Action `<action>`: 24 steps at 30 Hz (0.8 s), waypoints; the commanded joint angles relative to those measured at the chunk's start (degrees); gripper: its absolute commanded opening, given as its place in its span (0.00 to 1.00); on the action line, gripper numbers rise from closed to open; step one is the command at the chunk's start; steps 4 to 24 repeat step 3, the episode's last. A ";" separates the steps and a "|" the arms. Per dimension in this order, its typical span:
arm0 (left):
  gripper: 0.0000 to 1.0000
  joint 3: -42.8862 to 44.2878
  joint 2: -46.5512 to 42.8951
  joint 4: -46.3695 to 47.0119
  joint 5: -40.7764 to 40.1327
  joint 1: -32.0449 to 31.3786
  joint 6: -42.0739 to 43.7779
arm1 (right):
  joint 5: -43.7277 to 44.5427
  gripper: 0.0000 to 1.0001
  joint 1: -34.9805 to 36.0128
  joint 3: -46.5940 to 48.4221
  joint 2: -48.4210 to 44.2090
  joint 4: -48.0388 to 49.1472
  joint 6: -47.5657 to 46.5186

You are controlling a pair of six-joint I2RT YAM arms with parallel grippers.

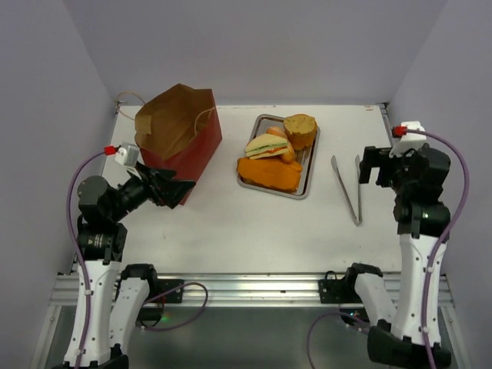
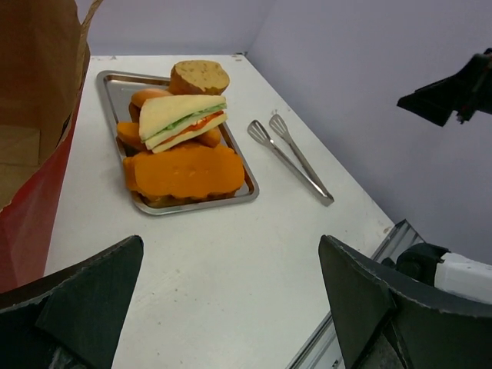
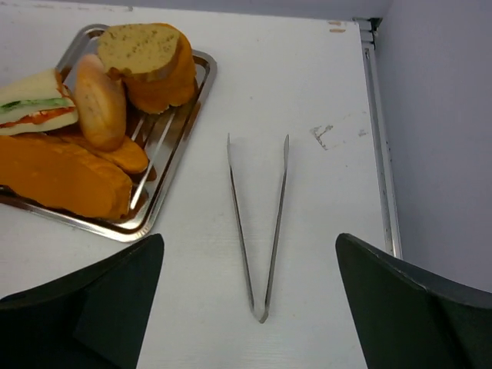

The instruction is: Take the fake bread out of the paper bag

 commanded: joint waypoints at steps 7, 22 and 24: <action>1.00 -0.72 -0.58 -2.09 -0.45 -0.51 1.97 | -1.91 0.99 -0.29 -1.16 -7.56 -5.38 1.71; 1.00 -0.72 -0.58 -2.09 -0.45 -0.51 1.97 | -1.91 0.99 -0.29 -1.16 -7.56 -5.38 1.71; 1.00 -0.72 -0.58 -2.09 -0.45 -0.51 1.97 | -1.91 0.99 -0.29 -1.16 -7.56 -5.38 1.71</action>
